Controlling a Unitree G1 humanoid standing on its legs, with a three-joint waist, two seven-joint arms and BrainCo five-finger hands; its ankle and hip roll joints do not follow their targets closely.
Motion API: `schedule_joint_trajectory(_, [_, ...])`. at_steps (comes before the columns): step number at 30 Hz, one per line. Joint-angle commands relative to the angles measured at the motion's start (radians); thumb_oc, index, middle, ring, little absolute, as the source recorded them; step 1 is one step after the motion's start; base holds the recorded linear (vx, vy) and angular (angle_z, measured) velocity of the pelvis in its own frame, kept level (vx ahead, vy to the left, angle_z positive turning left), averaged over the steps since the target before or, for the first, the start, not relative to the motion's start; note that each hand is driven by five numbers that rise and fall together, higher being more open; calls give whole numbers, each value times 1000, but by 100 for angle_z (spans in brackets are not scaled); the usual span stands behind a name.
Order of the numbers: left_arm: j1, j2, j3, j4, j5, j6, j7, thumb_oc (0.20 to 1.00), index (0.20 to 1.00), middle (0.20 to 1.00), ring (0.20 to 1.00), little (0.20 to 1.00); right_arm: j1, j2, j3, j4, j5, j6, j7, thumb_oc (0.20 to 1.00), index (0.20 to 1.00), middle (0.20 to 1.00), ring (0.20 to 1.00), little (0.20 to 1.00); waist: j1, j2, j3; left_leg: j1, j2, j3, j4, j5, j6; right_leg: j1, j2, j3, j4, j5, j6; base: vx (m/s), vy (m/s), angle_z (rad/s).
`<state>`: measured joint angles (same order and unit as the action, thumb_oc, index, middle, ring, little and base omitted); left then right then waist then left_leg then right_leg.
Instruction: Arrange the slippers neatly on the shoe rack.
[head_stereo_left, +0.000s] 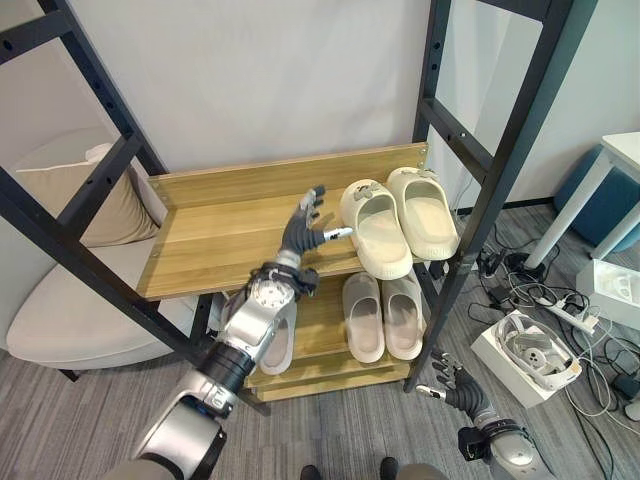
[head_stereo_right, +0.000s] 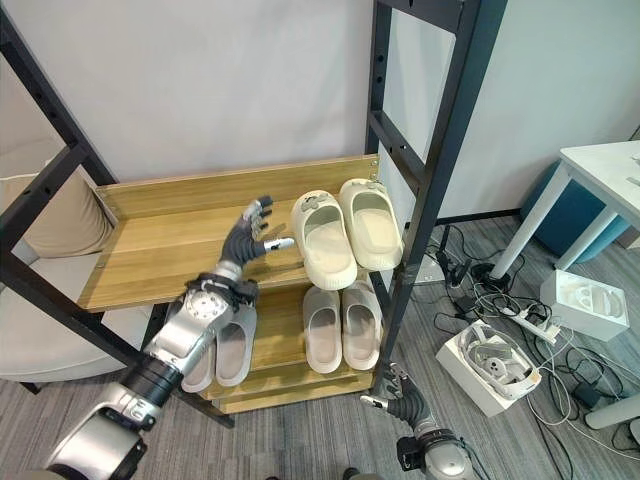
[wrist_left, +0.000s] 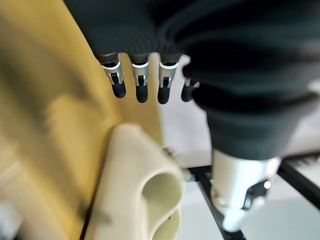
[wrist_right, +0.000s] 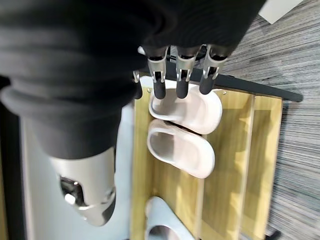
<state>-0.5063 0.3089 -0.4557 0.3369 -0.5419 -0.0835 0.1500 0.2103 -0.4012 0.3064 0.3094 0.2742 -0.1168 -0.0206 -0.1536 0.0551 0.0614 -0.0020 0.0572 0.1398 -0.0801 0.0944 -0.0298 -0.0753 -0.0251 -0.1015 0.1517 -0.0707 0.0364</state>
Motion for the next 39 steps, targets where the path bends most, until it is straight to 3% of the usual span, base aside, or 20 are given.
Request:
schedule_joint_trajectory(1, [-152,27,18,36,-148,-31,-41,1000,1000,1000,1000,1000,-20,12,9,-43,-5,-14,-4,1000,1000,1000,1000,1000,-3,-59,-1,65,2,-15,-7,-115,-19,84,-80,11,-203,84,117,0,0,0])
schedule_joint_trajectory(3, [-158,38,-13,34,-206,-8,-56,1000,1000,1000,1000,1000,-23,0,23,-45,0,-9,2,1000,1000,1000,1000,1000,-9,-58,0,66,3,-9,-7,-116,-18,81,-80,16,-202,85,118,0,0,0])
schedule_joint_trajectory(9, [-180,26,-36,56,-165,-2,-51,1000,1000,1000,1000,1000,-11,-11,34,-44,4,-8,10,1000,1000,1000,1000,1000,-20,-60,2,69,3,-2,-7,-118,-19,78,-79,28,-204,86,118,7,-5,-8])
schedule_joint_trajectory(16, [-348,-49,-72,331,428,14,42,1000,1000,1000,1000,1000,-1,-12,35,-22,-5,-29,16,1000,1000,1000,1000,1000,-46,-65,12,64,6,5,-7,-120,-22,67,-77,35,-205,84,120,10,-4,0])
schedule_joint_trajectory(22, [-455,-61,-107,503,631,33,125,1000,1000,1000,1000,1000,19,-25,24,-35,5,-47,7,1000,1000,1000,1000,1000,-65,-68,17,63,10,14,-7,-121,-25,61,-76,42,-206,84,123,17,-13,-9])
schedule_joint_trajectory(23, [-506,-56,-125,598,702,42,152,1000,1000,1000,1000,1000,31,-36,18,-52,11,-58,4,1000,1000,1000,1000,1000,-77,-68,21,61,11,21,-7,-120,-28,54,-75,50,-207,86,126,13,-10,-10])
schedule_joint_trajectory(35, [-603,-19,-128,780,794,58,234,1000,1000,1000,1000,1000,61,-60,14,-83,46,-99,-2,1000,1000,1000,1000,1000,-111,-81,32,39,21,42,-7,-111,-37,27,-69,61,-211,97,130,4,-7,-7])
schedule_joint_trajectory(39, [-589,24,-79,614,773,29,328,1000,1000,1000,1000,1000,64,-56,19,-95,54,-122,-12,1000,1000,1000,1000,1000,-98,-87,30,36,19,35,-7,-111,-36,35,-71,48,-215,97,130,0,0,0])
